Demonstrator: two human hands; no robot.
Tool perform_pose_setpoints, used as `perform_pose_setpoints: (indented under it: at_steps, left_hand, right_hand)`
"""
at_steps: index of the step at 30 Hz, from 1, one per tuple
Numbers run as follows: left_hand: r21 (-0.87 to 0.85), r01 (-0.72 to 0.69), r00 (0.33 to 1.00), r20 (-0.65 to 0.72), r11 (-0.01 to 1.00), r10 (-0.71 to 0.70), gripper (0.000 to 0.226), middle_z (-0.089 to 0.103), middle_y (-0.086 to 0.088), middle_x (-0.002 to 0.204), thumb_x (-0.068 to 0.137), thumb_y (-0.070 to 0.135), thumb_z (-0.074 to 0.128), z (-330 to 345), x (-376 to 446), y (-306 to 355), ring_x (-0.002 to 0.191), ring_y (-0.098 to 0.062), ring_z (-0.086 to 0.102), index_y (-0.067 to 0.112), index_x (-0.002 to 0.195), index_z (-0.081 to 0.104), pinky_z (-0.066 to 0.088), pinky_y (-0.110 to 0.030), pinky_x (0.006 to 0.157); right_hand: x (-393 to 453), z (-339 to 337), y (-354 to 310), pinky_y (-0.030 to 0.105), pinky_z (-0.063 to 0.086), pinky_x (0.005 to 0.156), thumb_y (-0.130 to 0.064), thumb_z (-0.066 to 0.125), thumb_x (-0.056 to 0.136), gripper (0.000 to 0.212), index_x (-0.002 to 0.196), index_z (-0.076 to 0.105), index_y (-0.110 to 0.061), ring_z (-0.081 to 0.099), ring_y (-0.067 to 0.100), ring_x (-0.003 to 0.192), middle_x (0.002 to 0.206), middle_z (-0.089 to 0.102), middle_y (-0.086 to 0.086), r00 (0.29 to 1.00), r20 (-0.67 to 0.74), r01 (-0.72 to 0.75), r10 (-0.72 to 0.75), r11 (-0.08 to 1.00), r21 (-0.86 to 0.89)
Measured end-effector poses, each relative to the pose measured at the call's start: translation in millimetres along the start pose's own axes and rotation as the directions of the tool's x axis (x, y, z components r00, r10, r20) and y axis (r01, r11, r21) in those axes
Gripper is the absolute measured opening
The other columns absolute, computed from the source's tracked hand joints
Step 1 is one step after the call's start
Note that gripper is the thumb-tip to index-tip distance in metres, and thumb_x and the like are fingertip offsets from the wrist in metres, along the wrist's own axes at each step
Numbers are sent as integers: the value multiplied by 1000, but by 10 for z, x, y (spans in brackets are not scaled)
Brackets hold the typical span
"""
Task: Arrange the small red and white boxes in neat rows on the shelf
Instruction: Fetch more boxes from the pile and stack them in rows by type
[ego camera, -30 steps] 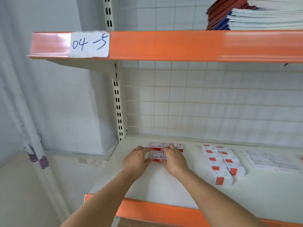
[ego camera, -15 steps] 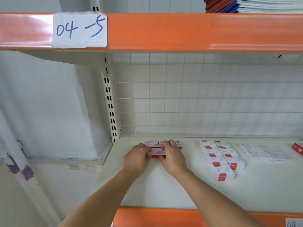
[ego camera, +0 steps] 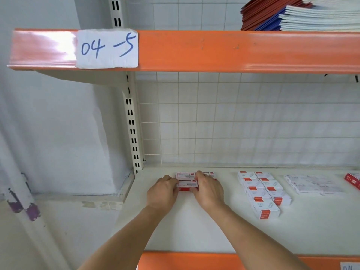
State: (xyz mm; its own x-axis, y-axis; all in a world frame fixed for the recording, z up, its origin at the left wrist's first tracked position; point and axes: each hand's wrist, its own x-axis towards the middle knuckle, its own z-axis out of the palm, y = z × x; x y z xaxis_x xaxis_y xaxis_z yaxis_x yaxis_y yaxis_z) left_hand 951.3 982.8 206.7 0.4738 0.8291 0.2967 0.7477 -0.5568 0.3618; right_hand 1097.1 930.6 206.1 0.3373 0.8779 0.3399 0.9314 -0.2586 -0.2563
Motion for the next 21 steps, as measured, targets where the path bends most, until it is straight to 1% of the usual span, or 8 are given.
perform_pose_setpoints:
  at_steps: [5,8,11,15,18,21]
  left_hand:
    - [13,-29,1000,-2,999,29,32,53,8,124,94,30,49,8,-46,61,115,-14,47,26,125,56,45,-29,85]
    - [15,-85,996,-19,996,85,33,54,8,126,93,30,50,9,-40,161,116,-15,46,26,125,56,42,-28,86]
    - [-3,-148,989,-25,989,148,33,55,8,125,93,34,48,41,-21,359,117,-14,45,27,123,57,40,-27,87]
    - [-49,-255,967,-8,966,255,36,52,9,130,94,38,46,161,10,777,122,-14,42,28,127,54,35,-29,95]
    - [-108,-365,930,17,925,368,37,52,7,131,95,40,45,270,-2,1180,124,-16,41,26,127,54,35,-31,97]
    - [-158,-452,885,43,878,464,38,52,6,131,96,41,41,399,-64,1652,123,-16,41,26,128,54,34,-30,98]
  right_hand:
    - [-24,-61,-6,31,39,80,-31,55,90,30,116,49,-18,57,22,106,113,62,0,1000,-3,10,-10,1000,-21]
    - [-92,-175,58,32,38,82,-36,50,93,31,118,48,-18,52,22,109,115,59,0,999,-29,13,-15,997,-76]
    - [-228,-355,223,32,38,83,-39,49,94,34,121,47,-19,51,22,110,117,58,0,998,-58,-15,8,991,-131]
    - [-489,-653,606,32,39,89,-39,47,95,37,127,47,-21,50,21,115,123,57,-2,988,-106,-129,115,982,-137]
    - [-750,-902,994,31,36,95,-40,44,96,41,133,45,-23,47,18,121,130,55,-4,970,-130,-226,206,959,-169]
    - [-1059,-1163,1432,31,35,98,-41,42,96,44,136,43,-21,45,19,124,134,53,-2,938,-154,-337,310,921,-198]
